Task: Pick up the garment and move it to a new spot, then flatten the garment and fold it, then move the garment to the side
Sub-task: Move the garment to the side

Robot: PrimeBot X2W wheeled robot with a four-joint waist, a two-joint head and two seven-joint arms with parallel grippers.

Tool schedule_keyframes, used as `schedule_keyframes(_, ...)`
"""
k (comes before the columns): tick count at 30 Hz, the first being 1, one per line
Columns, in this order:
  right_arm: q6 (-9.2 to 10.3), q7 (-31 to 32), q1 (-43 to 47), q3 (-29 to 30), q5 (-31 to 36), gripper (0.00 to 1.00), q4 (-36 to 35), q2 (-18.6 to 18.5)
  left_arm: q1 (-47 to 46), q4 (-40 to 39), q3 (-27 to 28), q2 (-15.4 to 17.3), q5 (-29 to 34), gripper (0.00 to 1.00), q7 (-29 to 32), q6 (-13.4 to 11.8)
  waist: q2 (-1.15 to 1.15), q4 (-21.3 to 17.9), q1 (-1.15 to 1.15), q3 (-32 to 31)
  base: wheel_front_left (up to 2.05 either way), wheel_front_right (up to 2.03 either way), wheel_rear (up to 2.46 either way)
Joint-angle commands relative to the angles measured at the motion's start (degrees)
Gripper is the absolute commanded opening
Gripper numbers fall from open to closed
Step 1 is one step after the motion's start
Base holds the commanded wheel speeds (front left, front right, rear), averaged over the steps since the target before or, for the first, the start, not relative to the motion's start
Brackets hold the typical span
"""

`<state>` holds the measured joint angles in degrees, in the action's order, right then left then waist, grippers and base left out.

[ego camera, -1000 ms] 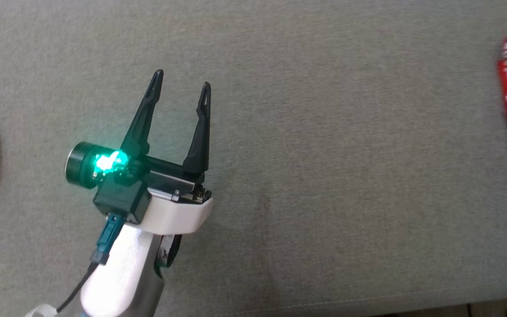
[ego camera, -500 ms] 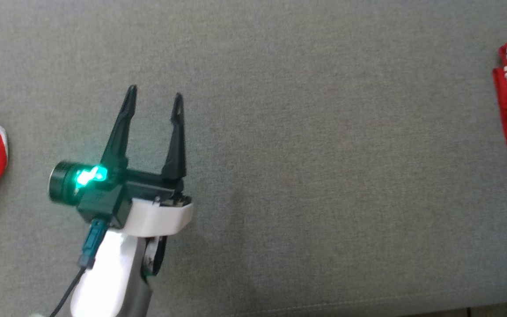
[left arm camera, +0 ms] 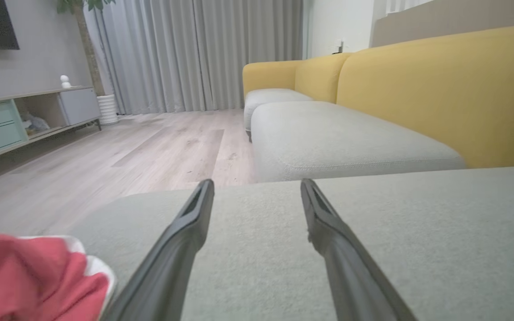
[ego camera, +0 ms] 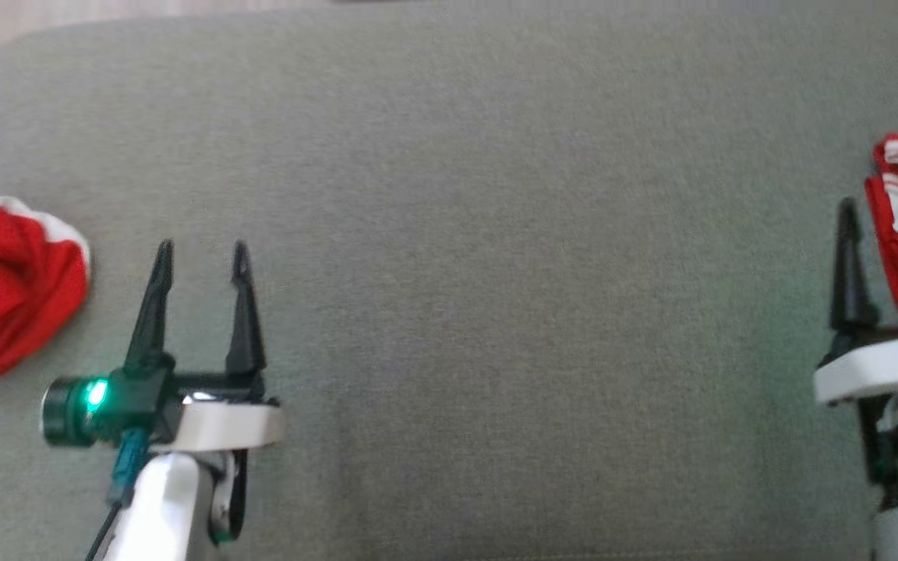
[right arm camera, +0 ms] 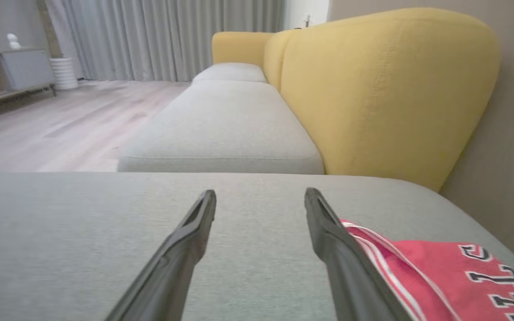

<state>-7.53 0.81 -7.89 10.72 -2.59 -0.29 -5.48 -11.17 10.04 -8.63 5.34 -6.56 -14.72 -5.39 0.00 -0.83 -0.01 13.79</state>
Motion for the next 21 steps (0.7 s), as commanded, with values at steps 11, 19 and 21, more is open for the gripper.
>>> schedule_keyframes(11, 0.04, -1.3, 6.8, -8.8, -3.7, 1.00, -2.5, 2.4, 4.2, 5.8, 4.2, 2.1, -1.2, 1.00, -0.3, 1.2, 0.00, 2.7, 0.01, -7.0, 0.00, 0.00, 0.00)
schedule_keyframes(19, 0.04, -2.2, 10.0, -10.1, -4.7, 1.00, -1.2, 2.6, 7.1, 9.1, 4.2, 2.0, -2.1, 1.00, -0.3, 1.6, 0.00, 1.6, 0.01, -11.9, 0.00, 0.00, 0.00)
schedule_keyframes(21, 0.04, -2.0, 10.8, -10.3, -5.0, 1.00, -1.5, 2.6, 7.7, 9.6, 4.1, 2.0, -2.3, 1.00, -0.3, 1.7, 0.00, 1.5, 0.01, -13.0, 0.00, 0.00, 0.00)
